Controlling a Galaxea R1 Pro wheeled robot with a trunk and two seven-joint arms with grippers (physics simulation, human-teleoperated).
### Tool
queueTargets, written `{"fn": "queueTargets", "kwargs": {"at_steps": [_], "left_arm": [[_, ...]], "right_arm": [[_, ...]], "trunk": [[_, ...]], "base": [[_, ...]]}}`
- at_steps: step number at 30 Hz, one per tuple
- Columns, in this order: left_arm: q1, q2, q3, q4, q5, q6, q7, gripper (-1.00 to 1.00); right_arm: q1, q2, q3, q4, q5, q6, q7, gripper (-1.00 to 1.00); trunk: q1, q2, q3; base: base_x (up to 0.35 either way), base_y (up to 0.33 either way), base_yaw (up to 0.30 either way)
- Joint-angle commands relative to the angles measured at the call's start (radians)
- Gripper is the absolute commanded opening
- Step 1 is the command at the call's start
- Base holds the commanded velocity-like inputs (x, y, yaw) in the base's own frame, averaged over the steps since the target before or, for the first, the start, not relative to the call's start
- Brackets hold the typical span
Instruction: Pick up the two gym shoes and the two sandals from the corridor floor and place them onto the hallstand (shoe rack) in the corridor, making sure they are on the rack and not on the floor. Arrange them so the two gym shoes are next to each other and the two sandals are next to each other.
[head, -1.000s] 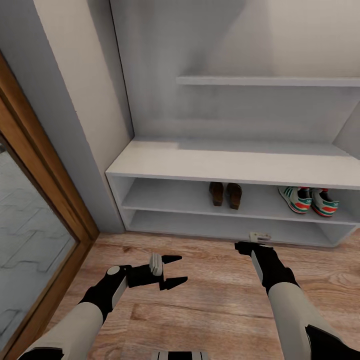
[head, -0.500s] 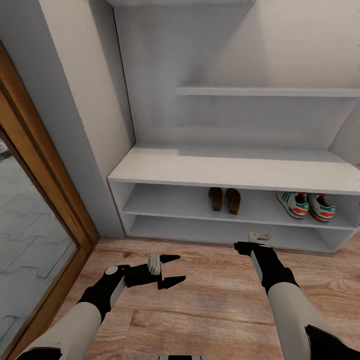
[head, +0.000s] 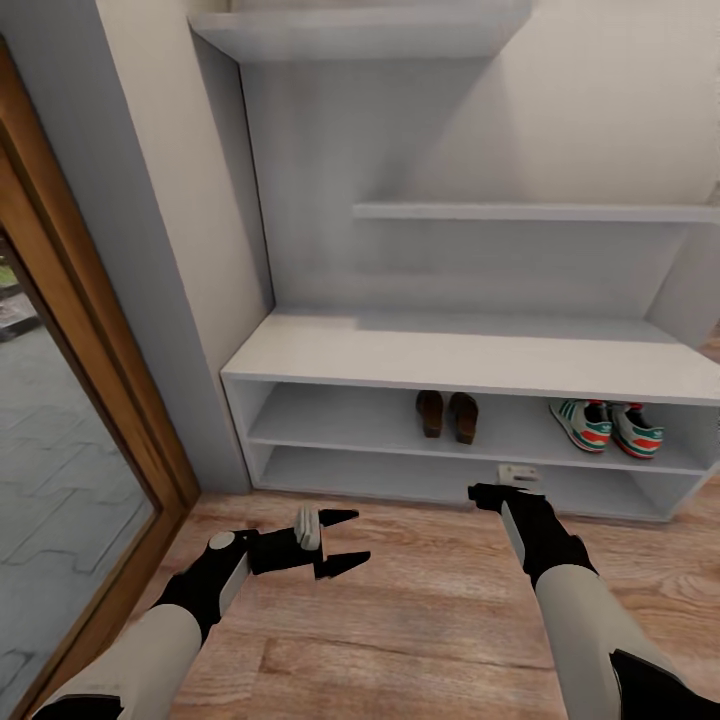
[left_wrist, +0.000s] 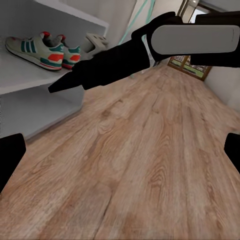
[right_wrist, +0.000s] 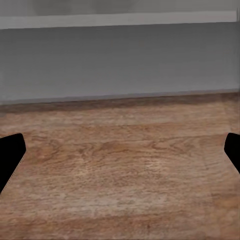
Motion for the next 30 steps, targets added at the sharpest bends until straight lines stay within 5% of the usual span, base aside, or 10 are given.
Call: {"fn": "queueTargets", "kwargs": {"at_steps": [1,17,30], "left_arm": [[-0.001,0.0,-0.001,0.001,0.003,-0.007,-0.002,1.0],[-0.001,0.0,-0.001,0.001,0.003,-0.007,-0.002,1.0],[-0.001,0.0,-0.001,0.001,0.003,-0.007,-0.002,1.0]], "right_arm": [[-0.001,0.001,-0.005,-0.002,0.007,0.004,0.003,1.0],[-0.001,0.002,-0.005,-0.002,0.006,0.004,0.002,1.0],[-0.001,0.0,-0.008,-0.003,0.008,0.004,0.0,1.0]], "trunk": [[-0.001,0.0,0.003],[-0.008,0.004,0.065],[-0.058,0.095,0.106]], "base": [[0.0,0.0,0.0],[0.0,0.0,0.0],[0.0,0.0,0.0]]}}
